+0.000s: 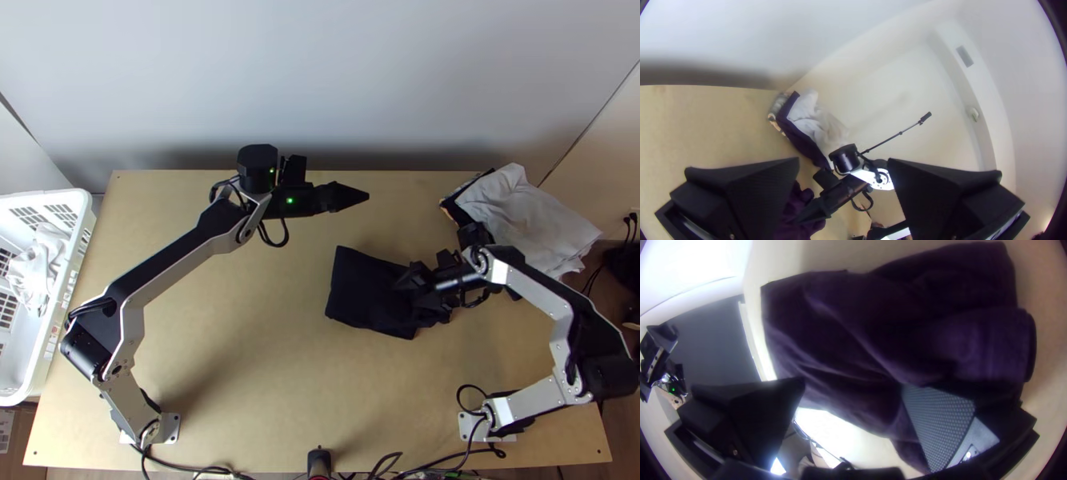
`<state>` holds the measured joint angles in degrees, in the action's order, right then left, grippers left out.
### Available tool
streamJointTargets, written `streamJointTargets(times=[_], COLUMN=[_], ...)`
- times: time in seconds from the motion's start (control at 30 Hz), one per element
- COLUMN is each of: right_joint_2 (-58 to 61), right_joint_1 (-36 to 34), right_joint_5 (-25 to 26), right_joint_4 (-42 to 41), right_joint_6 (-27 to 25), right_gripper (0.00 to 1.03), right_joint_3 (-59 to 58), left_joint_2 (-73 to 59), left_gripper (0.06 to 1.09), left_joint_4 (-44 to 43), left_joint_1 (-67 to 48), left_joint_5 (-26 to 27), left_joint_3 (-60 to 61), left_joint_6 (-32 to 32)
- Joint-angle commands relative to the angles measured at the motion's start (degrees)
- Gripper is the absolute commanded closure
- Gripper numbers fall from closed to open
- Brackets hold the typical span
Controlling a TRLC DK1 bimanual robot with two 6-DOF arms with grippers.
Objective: Fold the t-shirt
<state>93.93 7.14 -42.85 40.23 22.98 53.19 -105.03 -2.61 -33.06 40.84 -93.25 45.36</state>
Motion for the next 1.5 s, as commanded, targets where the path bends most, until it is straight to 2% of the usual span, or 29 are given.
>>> streamJointTargets(times=[0.0, 0.1, 0.23, 0.43, 0.53, 0.7, 0.8, 0.87, 1.0, 1.23, 1.47], right_joint_2=[6.62, 4.60, -4.81, -17.29, -22.91, -27.48, -28.36, -28.19, -27.31, -18.70, -14.30], right_joint_1=[-0.46, -0.46, 1.92, 2.62, 0.77, -3.36, -9.86, -13.11, -18.12, -24.63, -28.76], right_joint_5=[9.45, 9.72, 7.43, 5.85, 5.41, 4.88, 0.31, -1.62, -3.03, -3.91, -4.35], right_joint_4=[-6.04, -4.98, -0.33, 3.98, 5.39, 8.73, 8.99, 8.99, 6.44, 7.15, 6.88], right_joint_6=[-3.56, -4.00, -3.56, 1.28, 3.56, 3.82, 3.82, 3.65, 1.63, -8.74, -13.58], right_gripper=[0.07, 0.05, 0.05, 0.05, 0.05, 0.05, 0.05, 0.05, 0.05, 0.05, 0.05], right_joint_3=[-4.15, -2.48, 1.22, 6.75, 9.57, 8.95, 3.41, -0.98, -6.69, -10.03, -10.39], left_joint_2=[0.09, 0.09, 0.18, -0.17, -0.17, 0.53, 1.76, 3.34, 6.07, 9.50, 11.17], left_gripper=[0.11, 0.11, 0.11, 0.11, 0.11, 0.11, 0.11, 0.11, 0.11, 0.11, 0.11], left_joint_4=[0.68, 0.68, 0.68, 4.11, 5.07, 7.01, 12.19, 12.37, 12.19, 11.75, 11.75], left_joint_1=[0.36, 0.10, -0.16, -0.08, 0.45, 1.86, 1.86, 2.12, 2.30, 1.07, 0.36], left_joint_5=[-1.29, -1.82, -2.17, -2.52, -2.52, -2.52, -2.87, -3.05, -3.13, -3.31, -3.31], left_joint_3=[-0.35, -0.44, -0.88, -0.53, 1.23, 4.66, 7.74, 11.51, 17.14, 21.89, 24.43], left_joint_6=[-0.45, -0.45, -0.45, -0.72, -2.03, -3.18, -7.92, -9.33, -10.74, -11.70, -12.32])
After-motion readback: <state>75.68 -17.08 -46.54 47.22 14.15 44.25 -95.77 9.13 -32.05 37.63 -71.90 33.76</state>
